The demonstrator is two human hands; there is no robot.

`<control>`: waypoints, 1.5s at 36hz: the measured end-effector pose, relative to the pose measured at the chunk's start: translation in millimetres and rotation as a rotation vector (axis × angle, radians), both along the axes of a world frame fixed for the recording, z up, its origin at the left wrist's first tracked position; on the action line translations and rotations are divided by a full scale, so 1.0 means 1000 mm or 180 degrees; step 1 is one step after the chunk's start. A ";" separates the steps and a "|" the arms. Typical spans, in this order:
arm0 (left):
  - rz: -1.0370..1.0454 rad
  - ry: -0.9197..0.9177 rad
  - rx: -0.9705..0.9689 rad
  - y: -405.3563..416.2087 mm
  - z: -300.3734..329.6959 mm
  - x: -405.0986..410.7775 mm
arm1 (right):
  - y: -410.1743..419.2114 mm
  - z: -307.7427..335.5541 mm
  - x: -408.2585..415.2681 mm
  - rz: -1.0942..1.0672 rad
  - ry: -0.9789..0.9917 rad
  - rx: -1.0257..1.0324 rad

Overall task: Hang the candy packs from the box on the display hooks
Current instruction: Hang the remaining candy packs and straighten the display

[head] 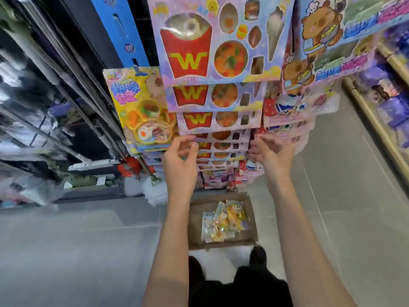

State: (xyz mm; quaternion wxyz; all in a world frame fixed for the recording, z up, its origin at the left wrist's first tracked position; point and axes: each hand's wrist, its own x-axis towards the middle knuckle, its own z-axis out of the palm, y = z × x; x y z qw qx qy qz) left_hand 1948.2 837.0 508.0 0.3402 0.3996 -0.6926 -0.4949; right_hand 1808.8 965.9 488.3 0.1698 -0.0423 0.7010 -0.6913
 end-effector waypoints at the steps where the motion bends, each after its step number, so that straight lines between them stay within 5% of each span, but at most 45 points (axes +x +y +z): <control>1: -0.0108 -0.0146 0.0128 0.004 -0.014 0.003 | 0.002 -0.011 0.005 0.0040 -0.0093 0.0074; 17: -0.0247 -0.1510 0.2322 0.061 -0.271 0.073 | 0.090 -0.257 0.105 0.0379 -0.1903 0.1204; 32: -0.0274 -0.2397 0.3140 0.072 -0.531 0.070 | 0.113 -0.504 0.082 0.0904 -0.2124 0.2024; 44: 0.0171 -0.2241 0.3689 0.104 -0.707 0.047 | 0.121 -0.679 0.061 0.0950 -0.2508 0.2331; 54: 0.0642 -0.1864 0.3623 0.115 -0.804 0.036 | 0.112 -0.771 0.059 0.0499 -0.3287 0.1788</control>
